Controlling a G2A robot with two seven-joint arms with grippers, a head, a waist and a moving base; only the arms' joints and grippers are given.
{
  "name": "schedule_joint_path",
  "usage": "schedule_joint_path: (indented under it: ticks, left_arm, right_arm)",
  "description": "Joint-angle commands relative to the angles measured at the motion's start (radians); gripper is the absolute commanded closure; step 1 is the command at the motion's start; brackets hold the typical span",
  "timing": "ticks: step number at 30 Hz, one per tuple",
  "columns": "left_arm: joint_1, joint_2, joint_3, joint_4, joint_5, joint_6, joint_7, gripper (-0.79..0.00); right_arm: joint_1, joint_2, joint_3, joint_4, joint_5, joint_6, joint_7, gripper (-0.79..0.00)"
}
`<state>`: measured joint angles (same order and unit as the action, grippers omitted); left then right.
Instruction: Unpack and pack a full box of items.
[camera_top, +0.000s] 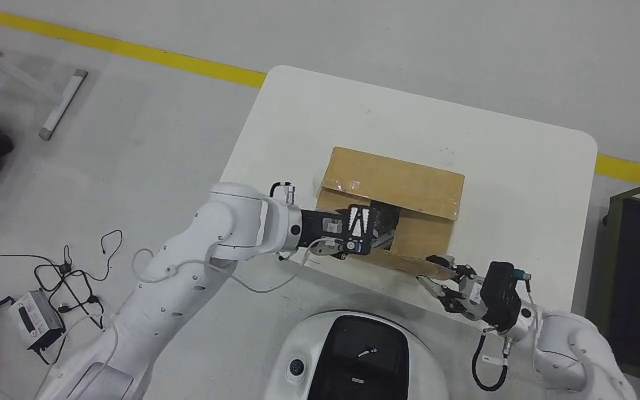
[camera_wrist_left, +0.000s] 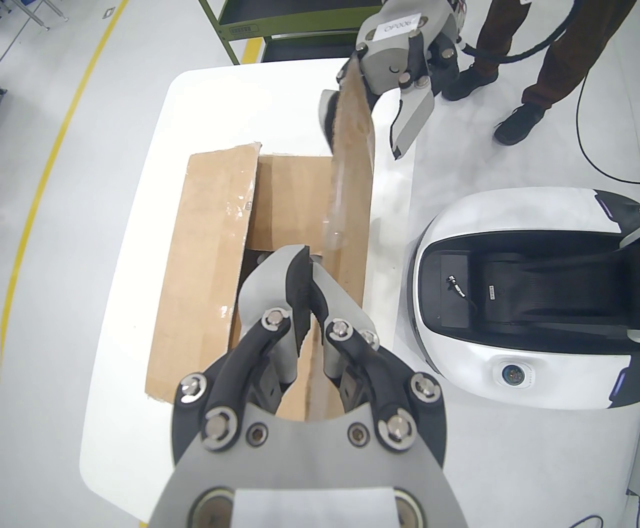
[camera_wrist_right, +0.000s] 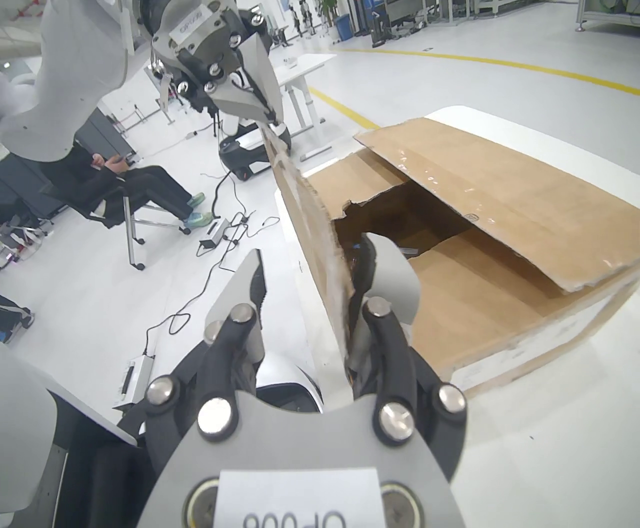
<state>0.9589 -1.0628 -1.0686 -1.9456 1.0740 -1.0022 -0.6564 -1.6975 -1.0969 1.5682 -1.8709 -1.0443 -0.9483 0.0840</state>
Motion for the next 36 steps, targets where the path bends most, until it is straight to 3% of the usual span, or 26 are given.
schedule_joint_path:
  ticks: [1,7,11,15,16,18,21,25,28,33,36]
  left_arm:
    - [0.0,0.003,-0.015,-0.003,0.006,0.023,0.004,0.0]
    - [0.004,0.008,-0.002,0.005,0.013,0.025,-0.012,0.0]
    - [0.004,0.012,0.023,0.016,-0.003,0.003,-0.048,0.0]
    - [-0.006,0.014,0.024,0.01,-0.016,0.026,-0.06,0.0]
    - [-0.011,0.015,0.023,0.007,-0.016,0.04,-0.058,0.0]
    - [-0.017,0.015,0.024,0.004,-0.017,0.053,-0.055,0.0]
    - [-0.027,0.016,0.024,0.006,-0.004,0.073,-0.054,0.0]
    - [-0.035,0.016,0.035,0.01,0.008,0.08,-0.05,0.0]
    - [-0.043,0.017,0.052,0.016,0.013,0.063,-0.063,0.0]
    - [-0.058,0.019,0.071,0.023,0.001,0.04,-0.081,0.0]
    - [-0.063,0.021,0.074,0.024,-0.006,0.042,-0.085,0.0]
  right_arm:
    - [-0.016,0.0,-0.005,-0.014,-0.051,0.006,-0.033,0.0]
    - [-0.04,0.003,-0.018,-0.01,-0.134,-0.007,-0.089,0.0]
    - [-0.047,0.005,-0.014,-0.012,-0.159,-0.002,-0.117,-0.04]
    - [-0.051,0.008,-0.007,-0.02,-0.169,0.001,-0.138,0.0]
    - [-0.051,0.009,-0.006,-0.024,-0.173,-0.001,-0.143,-0.117]
    - [-0.052,0.011,-0.005,-0.033,-0.184,-0.013,-0.147,-0.16]
    - [-0.056,0.014,0.0,-0.049,-0.203,-0.013,-0.151,-0.299]
    - [-0.066,0.018,0.005,-0.073,-0.235,-0.021,-0.155,-0.391]
    - [-0.075,0.021,0.012,-0.085,-0.247,-0.02,-0.164,-0.643]
    - [-0.087,0.027,0.022,-0.097,-0.245,-0.056,-0.175,-0.619]
    - [-0.095,0.033,0.022,-0.106,-0.248,-0.064,-0.17,-0.563]
